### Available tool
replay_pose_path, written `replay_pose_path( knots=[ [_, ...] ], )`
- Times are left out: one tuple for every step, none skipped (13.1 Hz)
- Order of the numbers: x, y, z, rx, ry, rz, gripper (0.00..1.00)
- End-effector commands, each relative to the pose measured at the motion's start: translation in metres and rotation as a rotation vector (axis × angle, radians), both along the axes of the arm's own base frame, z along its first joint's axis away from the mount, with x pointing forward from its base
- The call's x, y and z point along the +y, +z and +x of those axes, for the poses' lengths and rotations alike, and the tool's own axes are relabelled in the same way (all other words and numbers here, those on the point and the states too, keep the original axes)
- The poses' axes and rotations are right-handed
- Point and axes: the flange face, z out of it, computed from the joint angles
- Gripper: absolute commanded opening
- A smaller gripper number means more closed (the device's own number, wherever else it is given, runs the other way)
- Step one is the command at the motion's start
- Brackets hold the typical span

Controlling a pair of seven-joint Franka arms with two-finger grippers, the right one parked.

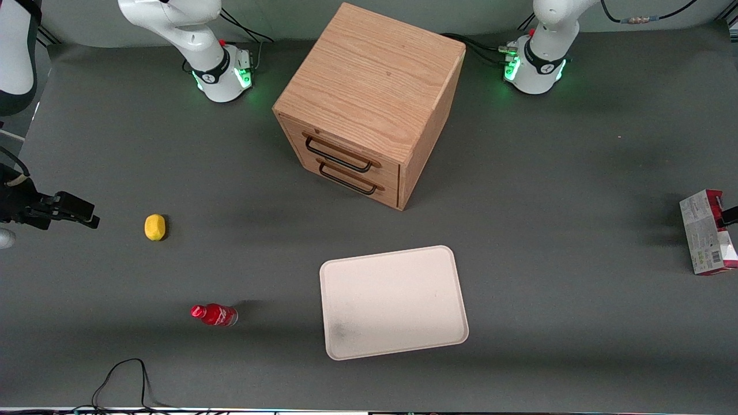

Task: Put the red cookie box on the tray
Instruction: 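Lower the left gripper around the box top and close on it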

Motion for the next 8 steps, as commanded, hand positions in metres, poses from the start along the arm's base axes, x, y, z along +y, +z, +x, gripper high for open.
replay_pose_path(
  knots=[
    [-0.002,-0.019,0.004,-0.016,0.008,-0.008,1.00],
    [-0.003,-0.025,0.004,-0.012,0.006,-0.011,1.00],
    [-0.003,-0.033,0.004,-0.004,0.008,-0.019,1.00],
    [-0.005,-0.040,0.006,-0.008,0.014,-0.028,1.00],
    [-0.007,-0.045,0.008,-0.016,0.011,-0.024,1.00],
    [-0.008,-0.051,0.008,-0.009,0.007,-0.027,1.00],
    [-0.008,-0.051,0.008,-0.009,0.005,-0.027,1.00],
    [-0.008,-0.050,0.009,-0.010,0.005,-0.026,1.00]
  ],
)
